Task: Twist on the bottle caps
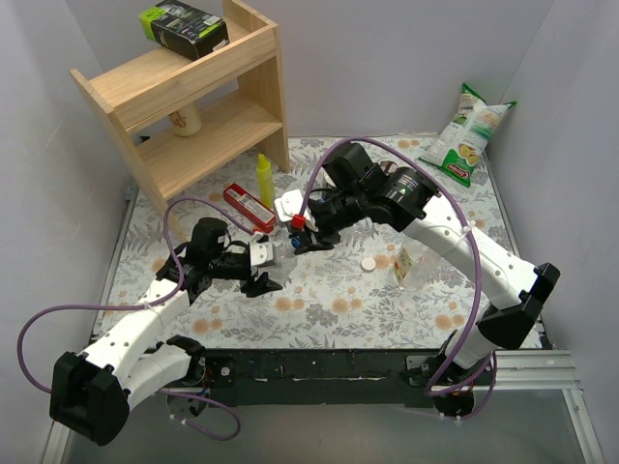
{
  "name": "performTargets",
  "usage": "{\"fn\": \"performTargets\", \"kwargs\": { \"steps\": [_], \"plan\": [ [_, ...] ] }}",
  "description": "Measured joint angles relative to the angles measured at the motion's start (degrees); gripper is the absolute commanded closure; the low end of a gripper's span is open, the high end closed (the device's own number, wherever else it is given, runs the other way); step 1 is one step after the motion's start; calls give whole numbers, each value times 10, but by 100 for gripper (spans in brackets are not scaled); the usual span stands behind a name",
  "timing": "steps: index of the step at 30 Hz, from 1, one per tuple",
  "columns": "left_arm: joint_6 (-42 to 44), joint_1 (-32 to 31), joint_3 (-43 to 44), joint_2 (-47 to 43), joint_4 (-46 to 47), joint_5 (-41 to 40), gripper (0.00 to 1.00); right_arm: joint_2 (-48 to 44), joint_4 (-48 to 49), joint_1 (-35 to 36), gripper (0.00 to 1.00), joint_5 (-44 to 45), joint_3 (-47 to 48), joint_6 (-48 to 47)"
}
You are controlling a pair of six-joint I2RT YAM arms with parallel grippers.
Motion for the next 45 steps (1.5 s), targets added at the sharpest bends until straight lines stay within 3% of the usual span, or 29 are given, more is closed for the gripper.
{"fn": "performTargets", "kwargs": {
  "steps": [12,18,25,29,37,40,41,43,44,45],
  "plan": [
    [-20,-3,0,0,14,-15,100,0,-9,2,73,-2,-8,-91],
    [-39,-3,-26,-32,56,-40,100,1,1,2,75,-9,-8,-86],
    [-92,-3,-65,-57,122,-102,100,45,19,-9,80,3,26,41],
    [-134,-1,-85,-63,160,-161,100,111,8,-17,90,36,101,174],
    [-172,-3,-87,-35,174,-214,100,143,10,-23,90,109,123,314],
    [-176,-3,-90,-35,180,-222,100,144,11,-22,79,122,124,335],
    [-177,-3,-93,-35,184,-223,100,144,10,-22,71,124,124,339],
    [-180,-4,-97,-35,188,-223,100,144,9,-20,52,131,124,343],
    [-181,-4,-98,-35,188,-223,100,144,8,-19,30,133,125,343],
    [-183,-4,-99,-35,189,-222,100,144,5,-18,22,136,127,342]
  ]
}}
